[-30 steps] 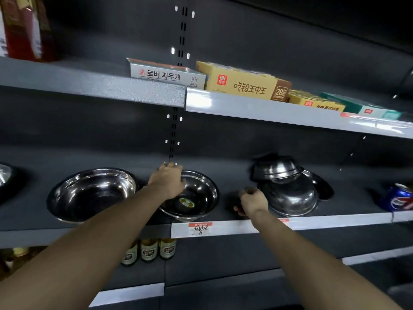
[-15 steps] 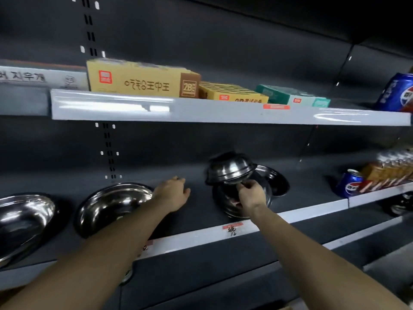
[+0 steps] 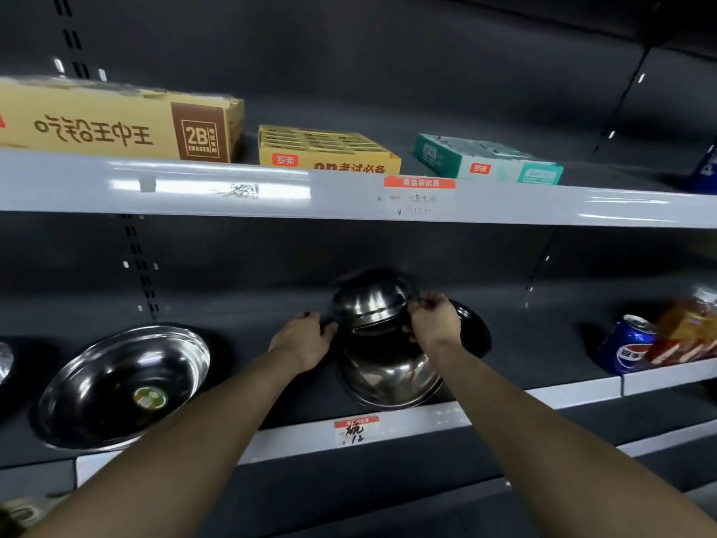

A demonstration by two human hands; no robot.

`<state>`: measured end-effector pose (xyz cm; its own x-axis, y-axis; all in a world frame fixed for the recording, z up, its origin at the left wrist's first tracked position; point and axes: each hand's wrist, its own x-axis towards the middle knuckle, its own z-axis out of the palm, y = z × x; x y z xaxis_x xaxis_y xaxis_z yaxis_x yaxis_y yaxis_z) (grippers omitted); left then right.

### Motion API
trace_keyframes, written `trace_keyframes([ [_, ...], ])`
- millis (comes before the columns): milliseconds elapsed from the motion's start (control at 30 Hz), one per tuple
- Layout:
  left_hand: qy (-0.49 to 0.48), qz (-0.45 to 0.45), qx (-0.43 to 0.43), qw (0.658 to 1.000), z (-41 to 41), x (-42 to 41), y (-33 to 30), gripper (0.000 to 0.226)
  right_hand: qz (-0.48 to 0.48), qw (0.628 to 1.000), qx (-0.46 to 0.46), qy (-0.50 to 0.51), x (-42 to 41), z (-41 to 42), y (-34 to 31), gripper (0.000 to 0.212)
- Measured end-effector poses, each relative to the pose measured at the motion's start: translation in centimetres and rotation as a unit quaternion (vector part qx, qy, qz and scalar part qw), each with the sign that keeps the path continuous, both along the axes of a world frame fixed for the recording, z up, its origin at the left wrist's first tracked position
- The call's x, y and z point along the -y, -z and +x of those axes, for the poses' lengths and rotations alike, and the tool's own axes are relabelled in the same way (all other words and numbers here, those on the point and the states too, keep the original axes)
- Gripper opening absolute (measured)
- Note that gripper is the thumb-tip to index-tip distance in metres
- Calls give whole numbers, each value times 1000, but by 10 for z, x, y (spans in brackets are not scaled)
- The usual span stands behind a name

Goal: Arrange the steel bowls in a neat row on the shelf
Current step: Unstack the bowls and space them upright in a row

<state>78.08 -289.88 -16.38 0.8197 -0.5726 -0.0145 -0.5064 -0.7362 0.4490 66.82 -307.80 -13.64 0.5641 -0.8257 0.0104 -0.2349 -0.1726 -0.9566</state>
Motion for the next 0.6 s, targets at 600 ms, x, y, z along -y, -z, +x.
trace_keyframes([
  [600,-69,-164,-206,962,35,55,24,65,-74,992,-90,-38,8,30,-6,21],
])
